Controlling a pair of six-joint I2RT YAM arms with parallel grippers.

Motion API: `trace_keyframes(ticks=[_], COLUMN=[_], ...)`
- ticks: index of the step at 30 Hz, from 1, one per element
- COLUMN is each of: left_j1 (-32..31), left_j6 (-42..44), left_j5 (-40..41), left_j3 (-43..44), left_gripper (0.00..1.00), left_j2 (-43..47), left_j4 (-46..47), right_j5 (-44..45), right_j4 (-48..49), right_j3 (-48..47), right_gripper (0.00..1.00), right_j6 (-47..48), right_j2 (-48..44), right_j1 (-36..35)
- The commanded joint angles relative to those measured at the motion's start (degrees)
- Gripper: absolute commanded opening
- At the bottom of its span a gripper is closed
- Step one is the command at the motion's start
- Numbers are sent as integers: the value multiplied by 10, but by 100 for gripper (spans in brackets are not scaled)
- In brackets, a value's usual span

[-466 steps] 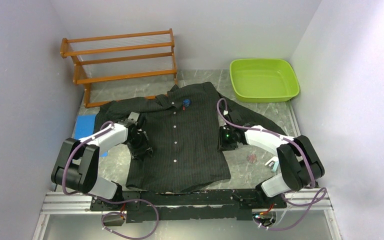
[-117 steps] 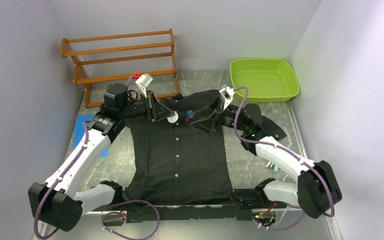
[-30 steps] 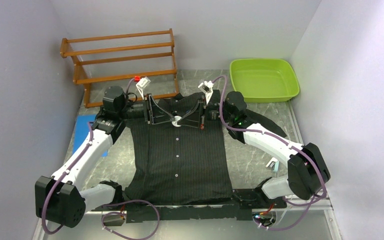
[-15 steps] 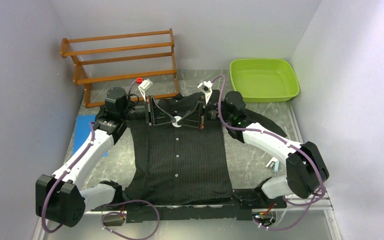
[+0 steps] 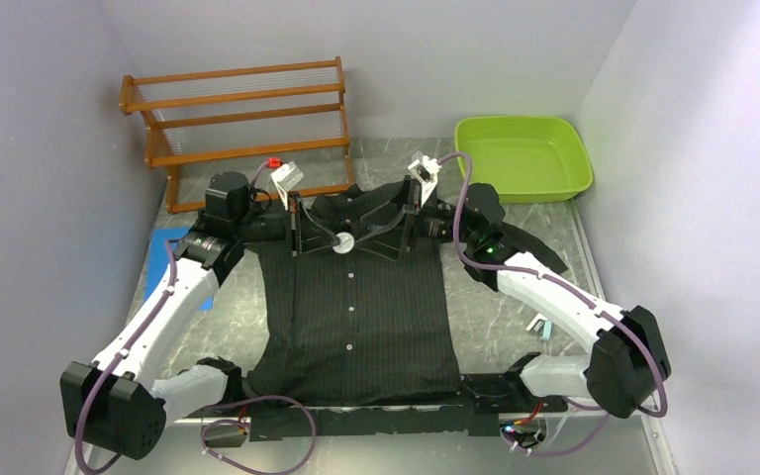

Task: Pin the brooch onto the clothing
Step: Open the brooch.

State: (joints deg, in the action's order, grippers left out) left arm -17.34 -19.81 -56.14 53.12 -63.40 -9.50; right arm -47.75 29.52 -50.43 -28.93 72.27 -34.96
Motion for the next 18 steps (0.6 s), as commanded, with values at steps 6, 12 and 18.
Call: trace_keyframes(ticks=[6, 12, 18], left_j1=[-1, -1, -1], left_j6=[158, 117, 118], left_j5=[-19, -43, -31], left_j3=[69, 47, 43], left_gripper=[3, 3, 3], left_j2=[11, 18, 30], left_j4=[-76, -20, -28], right_j5=[37, 45, 36], right_j4=[-80, -112, -145], right_j3=[-47, -84, -125], right_gripper=[81, 77, 54], right_j6=[55, 71, 88], right_j2=[3, 29, 73], right_j1=[-19, -40, -55])
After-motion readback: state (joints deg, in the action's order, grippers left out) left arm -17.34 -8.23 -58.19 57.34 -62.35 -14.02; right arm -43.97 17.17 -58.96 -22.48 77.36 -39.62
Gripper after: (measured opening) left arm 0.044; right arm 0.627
